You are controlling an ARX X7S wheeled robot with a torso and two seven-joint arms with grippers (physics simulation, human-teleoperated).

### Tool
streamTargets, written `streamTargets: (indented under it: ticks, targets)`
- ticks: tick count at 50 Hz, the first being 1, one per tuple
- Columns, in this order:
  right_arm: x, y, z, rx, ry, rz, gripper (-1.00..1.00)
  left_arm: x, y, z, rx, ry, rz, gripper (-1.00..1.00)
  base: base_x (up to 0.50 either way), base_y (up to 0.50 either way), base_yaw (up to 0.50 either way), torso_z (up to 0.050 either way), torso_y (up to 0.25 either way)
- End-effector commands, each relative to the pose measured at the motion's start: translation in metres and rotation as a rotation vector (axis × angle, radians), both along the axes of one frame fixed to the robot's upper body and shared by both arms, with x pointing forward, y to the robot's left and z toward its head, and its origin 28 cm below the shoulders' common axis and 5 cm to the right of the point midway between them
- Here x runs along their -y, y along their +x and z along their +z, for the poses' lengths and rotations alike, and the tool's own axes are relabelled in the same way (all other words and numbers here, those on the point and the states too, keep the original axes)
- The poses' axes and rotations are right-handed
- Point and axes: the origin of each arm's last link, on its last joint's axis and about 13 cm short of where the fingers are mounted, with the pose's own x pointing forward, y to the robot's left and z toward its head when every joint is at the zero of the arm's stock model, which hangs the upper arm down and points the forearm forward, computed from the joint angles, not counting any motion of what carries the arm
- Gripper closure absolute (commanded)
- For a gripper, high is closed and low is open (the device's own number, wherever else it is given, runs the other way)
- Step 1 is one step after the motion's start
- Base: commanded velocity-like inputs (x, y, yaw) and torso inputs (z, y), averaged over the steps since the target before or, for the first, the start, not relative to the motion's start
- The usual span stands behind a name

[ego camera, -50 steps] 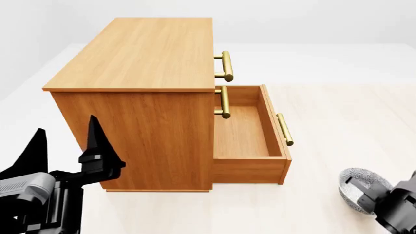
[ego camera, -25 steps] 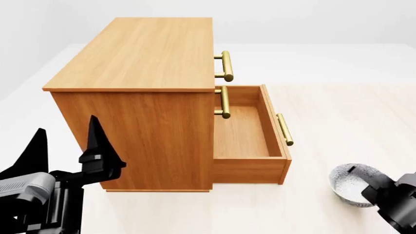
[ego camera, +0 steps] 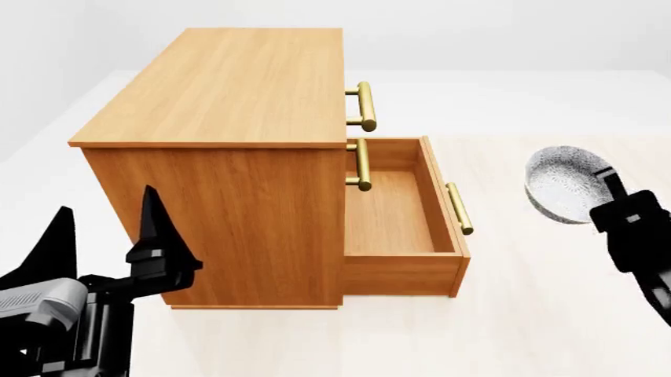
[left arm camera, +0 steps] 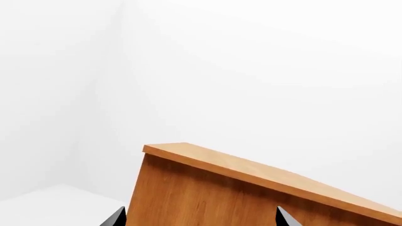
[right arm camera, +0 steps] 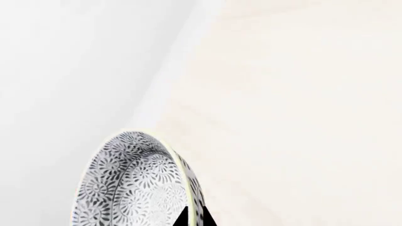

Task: Put the bowl on top of the cabinet.

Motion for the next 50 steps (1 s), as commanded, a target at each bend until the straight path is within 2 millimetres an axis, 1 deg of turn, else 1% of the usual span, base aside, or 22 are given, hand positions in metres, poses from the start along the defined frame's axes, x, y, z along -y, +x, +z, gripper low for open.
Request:
streamTargets:
  ticks: [1,4,5,6,7,9,11,13,14,17,21,22,24,25,30,33,36,41,42,46,49,50]
  targets:
    - [0.004,-0.003,0.052,0.244,0.068,-0.003,1.00,0.000,0.000,0.000,0.000,0.001,-0.001,-1.00,0.00,0.00,0.00,0.000,0.000]
    - [0.004,-0.003,0.068,0.245,0.033,0.008,1.00,0.000,0.000,0.000,0.000,0.001,0.000,-1.00,0.00,0.00,0.00,0.000,0.000]
    - [0.004,-0.005,0.080,0.260,0.021,0.007,1.00,0.000,0.000,-0.001,0.000,0.000,0.000,-1.00,0.00,0.00,0.00,0.000,0.000]
    - [0.004,-0.005,0.080,0.260,0.021,0.007,1.00,0.000,0.000,-0.001,0.000,0.000,0.000,-1.00,0.00,0.00,0.00,0.000,0.000]
    - [0.003,-0.006,0.090,0.259,0.007,0.008,1.00,0.000,0.000,-0.001,0.000,0.000,-0.001,-1.00,0.00,0.00,0.00,0.000,0.000]
    - [0.002,-0.006,0.102,0.261,-0.011,0.011,1.00,0.000,0.000,-0.001,0.000,0.000,0.000,-1.00,0.00,0.00,0.00,0.000,0.000]
    - [-0.001,-0.006,0.117,0.269,-0.028,0.033,1.00,0.000,0.000,-0.001,0.000,-0.001,0.001,-1.00,0.00,0.00,0.00,0.000,0.000]
    - [-0.004,-0.005,0.128,0.265,-0.055,0.068,1.00,0.000,0.000,-0.001,0.000,-0.001,0.001,-1.00,0.00,0.00,0.00,0.000,0.000]
    - [-0.007,-0.004,0.139,0.271,-0.058,0.082,1.00,0.000,0.000,0.000,0.001,0.000,0.000,-1.00,0.00,0.00,0.00,0.000,0.000]
    - [-0.014,-0.001,0.157,0.285,-0.075,0.151,1.00,0.000,-0.001,0.000,0.000,0.000,0.000,-1.00,0.00,0.00,0.00,0.000,0.000]
    - [-0.023,0.005,0.174,0.291,-0.101,0.194,1.00,0.000,-0.001,0.000,0.001,0.000,-0.001,-1.00,0.00,0.00,0.00,0.000,0.003]
    - [-0.025,0.008,0.183,0.304,-0.102,0.204,1.00,0.000,-0.001,0.000,0.001,-0.001,-0.001,-1.00,0.00,0.00,0.00,0.000,0.000]
    - [-0.029,0.011,0.191,0.316,-0.100,0.232,1.00,0.000,-0.001,0.000,0.001,0.000,-0.001,-1.00,0.00,0.00,0.00,0.000,0.000]
    - [-0.033,0.014,0.199,0.331,-0.097,0.254,1.00,0.000,-0.001,0.000,0.002,-0.001,-0.002,-1.00,0.00,0.00,0.00,0.000,0.000]
    - [-0.045,0.023,0.214,0.343,-0.100,0.326,1.00,0.000,0.000,0.000,0.002,-0.001,-0.001,-1.00,0.00,0.00,0.00,0.000,0.000]
    - [-0.053,0.031,0.229,0.367,-0.099,0.365,1.00,0.000,0.000,0.000,0.002,-0.001,0.000,-1.00,0.00,0.00,0.00,0.000,0.000]
    - [-0.058,0.036,0.238,0.391,-0.089,0.405,1.00,0.000,0.000,0.000,0.002,-0.003,0.000,-1.00,0.00,0.00,0.00,0.000,0.000]
    - [-0.067,0.044,0.248,0.368,-0.135,0.457,1.00,0.000,0.000,0.000,0.002,-0.004,0.000,-1.00,0.00,0.00,0.00,0.000,0.000]
    - [-0.073,0.047,0.251,0.368,-0.153,0.491,1.00,0.000,0.000,0.000,0.002,-0.003,0.001,-1.00,0.00,0.00,0.00,0.000,0.010]
    - [-0.086,0.056,0.255,0.368,-0.183,0.572,1.00,0.000,0.000,0.000,0.001,-0.003,0.001,-1.00,0.00,0.00,0.00,0.000,0.000]
    - [-0.099,0.066,0.256,0.347,-0.205,0.650,1.00,0.000,0.000,0.000,0.002,-0.003,0.002,-1.00,0.00,0.00,0.00,0.000,0.000]
    - [-0.105,0.073,0.256,0.342,-0.201,0.681,1.00,0.000,0.000,0.000,0.003,-0.003,0.002,-1.00,0.00,0.00,0.00,0.000,0.000]
